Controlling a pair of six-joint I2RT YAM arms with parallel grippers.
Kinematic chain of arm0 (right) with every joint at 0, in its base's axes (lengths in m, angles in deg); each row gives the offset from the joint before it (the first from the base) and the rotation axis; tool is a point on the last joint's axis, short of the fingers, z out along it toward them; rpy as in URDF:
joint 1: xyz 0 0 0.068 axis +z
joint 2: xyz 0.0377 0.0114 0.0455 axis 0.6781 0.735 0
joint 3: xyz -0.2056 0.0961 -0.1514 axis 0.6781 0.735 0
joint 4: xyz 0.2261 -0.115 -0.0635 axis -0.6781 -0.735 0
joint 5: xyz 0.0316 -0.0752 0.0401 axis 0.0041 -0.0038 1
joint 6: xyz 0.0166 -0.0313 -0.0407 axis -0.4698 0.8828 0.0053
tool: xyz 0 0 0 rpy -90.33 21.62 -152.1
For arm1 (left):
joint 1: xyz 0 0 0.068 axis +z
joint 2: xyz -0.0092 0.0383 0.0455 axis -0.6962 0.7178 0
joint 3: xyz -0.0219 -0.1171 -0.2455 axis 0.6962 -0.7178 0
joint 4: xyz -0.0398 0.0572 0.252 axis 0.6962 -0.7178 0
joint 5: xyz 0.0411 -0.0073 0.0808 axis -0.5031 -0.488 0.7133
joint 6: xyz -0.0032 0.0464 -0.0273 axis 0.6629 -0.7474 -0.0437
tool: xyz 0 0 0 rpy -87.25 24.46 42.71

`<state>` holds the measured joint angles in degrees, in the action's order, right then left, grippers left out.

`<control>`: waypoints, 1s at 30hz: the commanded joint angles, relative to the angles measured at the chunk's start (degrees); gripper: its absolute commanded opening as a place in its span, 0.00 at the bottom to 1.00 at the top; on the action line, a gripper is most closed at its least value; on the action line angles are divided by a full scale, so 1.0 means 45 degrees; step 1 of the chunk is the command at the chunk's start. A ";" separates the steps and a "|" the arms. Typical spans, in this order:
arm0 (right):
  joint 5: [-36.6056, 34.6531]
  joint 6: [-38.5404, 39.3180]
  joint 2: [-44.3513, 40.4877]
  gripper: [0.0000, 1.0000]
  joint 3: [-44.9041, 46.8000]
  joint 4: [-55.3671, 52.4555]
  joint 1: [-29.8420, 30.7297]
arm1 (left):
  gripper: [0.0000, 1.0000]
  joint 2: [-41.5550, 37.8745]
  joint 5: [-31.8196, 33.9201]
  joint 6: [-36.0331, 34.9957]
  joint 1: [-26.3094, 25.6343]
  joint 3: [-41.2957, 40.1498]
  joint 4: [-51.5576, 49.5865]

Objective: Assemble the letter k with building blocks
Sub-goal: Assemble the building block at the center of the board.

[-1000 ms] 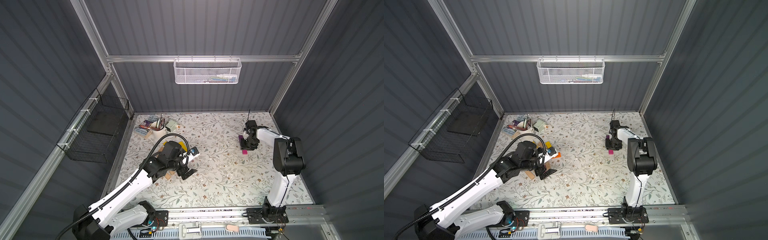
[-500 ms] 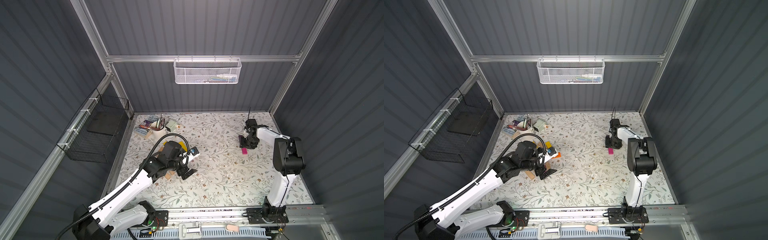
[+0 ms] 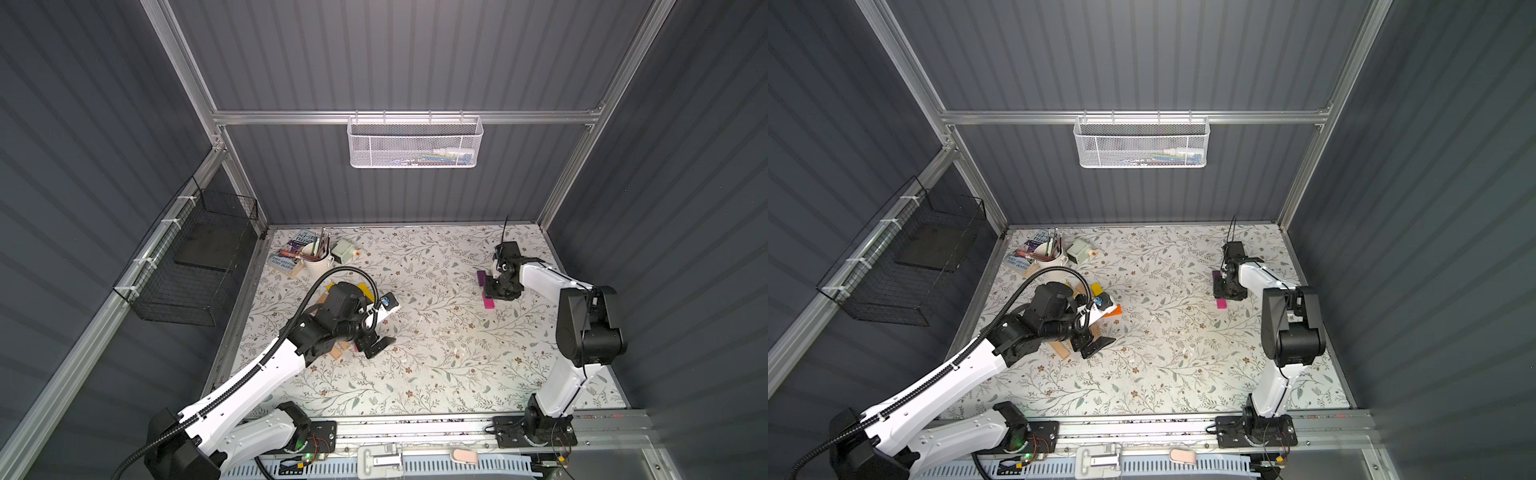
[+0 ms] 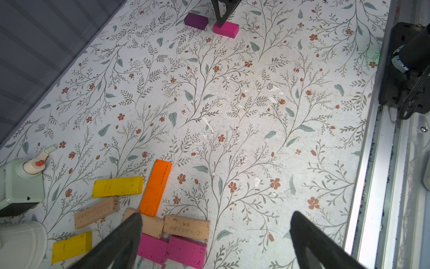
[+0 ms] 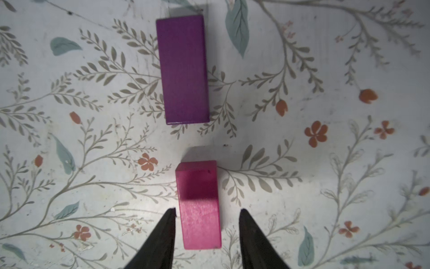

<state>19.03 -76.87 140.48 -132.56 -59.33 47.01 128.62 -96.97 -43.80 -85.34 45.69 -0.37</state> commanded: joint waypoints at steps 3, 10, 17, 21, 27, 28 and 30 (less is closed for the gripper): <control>-0.0170 0.0261 0.0526 0.43 -0.0450 -0.0257 0.0125 | 1.00 -0.0097 0.0049 0.0090 0.0017 -0.0027 -0.0072; -0.0251 0.0346 0.0797 0.37 -0.0637 -0.0370 0.0155 | 0.99 0.0034 0.0182 0.0106 0.0018 0.0047 -0.0244; -0.0178 0.0351 0.0888 0.33 -0.0846 -0.0425 0.0174 | 0.99 0.0140 0.0230 0.0094 0.0018 0.0102 -0.0302; -0.0097 0.0378 0.1028 0.33 -0.1052 -0.0489 0.0179 | 0.99 0.0171 0.0254 0.0090 0.0017 0.0098 -0.0335; 0.0076 0.0447 0.1295 0.34 -0.1361 -0.0580 0.0190 | 0.99 0.0156 0.0284 0.0088 0.0017 0.0108 -0.0320; 0.0087 0.0447 0.1354 0.34 -0.1424 -0.0576 0.0197 | 1.00 0.0161 0.0298 0.0078 0.0017 0.0097 -0.0317; 0.0074 0.0444 0.1473 0.34 -0.1518 -0.0618 0.0193 | 1.00 0.0171 0.0293 0.0070 0.0020 0.0103 -0.0325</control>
<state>19.12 -75.47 146.08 -137.92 -60.55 47.63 129.06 -95.68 -43.80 -85.34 45.69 -0.79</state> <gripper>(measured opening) 0.339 0.995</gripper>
